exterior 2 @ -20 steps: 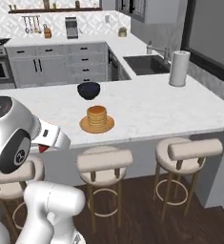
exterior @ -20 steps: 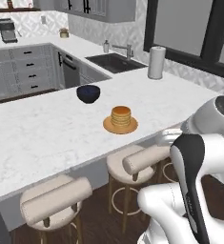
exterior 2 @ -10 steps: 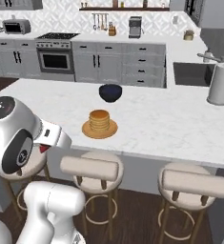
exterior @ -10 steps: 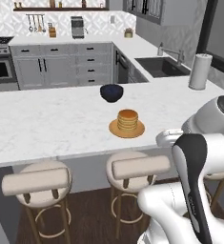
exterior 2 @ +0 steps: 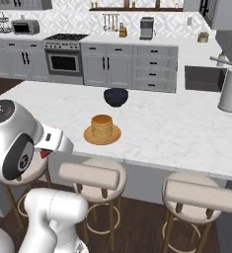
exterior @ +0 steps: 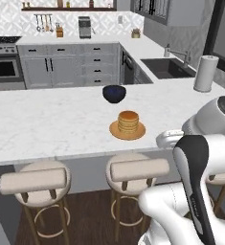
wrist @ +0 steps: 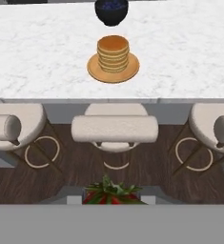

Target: Take the strawberry from the fridge and place it on top of the pancake, located on the dining counter.

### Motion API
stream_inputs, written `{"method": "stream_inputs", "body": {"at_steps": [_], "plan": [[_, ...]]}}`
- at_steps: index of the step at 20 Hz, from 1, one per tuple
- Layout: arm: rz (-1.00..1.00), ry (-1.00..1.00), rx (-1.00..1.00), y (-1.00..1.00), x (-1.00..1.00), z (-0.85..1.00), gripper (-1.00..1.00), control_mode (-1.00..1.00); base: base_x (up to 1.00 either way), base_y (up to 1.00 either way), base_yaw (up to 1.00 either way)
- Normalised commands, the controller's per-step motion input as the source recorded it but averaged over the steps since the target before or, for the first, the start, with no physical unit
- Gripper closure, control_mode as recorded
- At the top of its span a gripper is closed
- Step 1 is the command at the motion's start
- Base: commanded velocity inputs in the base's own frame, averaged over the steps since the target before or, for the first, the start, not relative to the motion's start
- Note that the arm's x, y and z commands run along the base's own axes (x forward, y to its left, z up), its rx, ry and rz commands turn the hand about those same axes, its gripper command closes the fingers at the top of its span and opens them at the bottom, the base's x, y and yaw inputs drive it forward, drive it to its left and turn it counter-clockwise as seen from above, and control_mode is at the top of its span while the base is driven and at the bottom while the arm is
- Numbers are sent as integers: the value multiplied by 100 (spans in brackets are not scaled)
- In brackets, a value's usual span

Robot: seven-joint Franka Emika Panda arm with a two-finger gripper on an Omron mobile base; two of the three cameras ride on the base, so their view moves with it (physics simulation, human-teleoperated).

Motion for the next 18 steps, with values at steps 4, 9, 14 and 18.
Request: {"method": "stream_inputs", "body": {"at_steps": [4, 9, 14, 18], "plan": [[0, 0, 0, 0, 0, 0, 100, 100, 62, 16, -29], [0, 0, 0, 0, 0, 0, 100, 100, 43, 26, -22], [0, 0, 0, 0, 0, 0, 100, 100, 17, 43, -12], [0, 0, 0, 0, 0, 0, 100, 100, 10, 34, -1]]}}
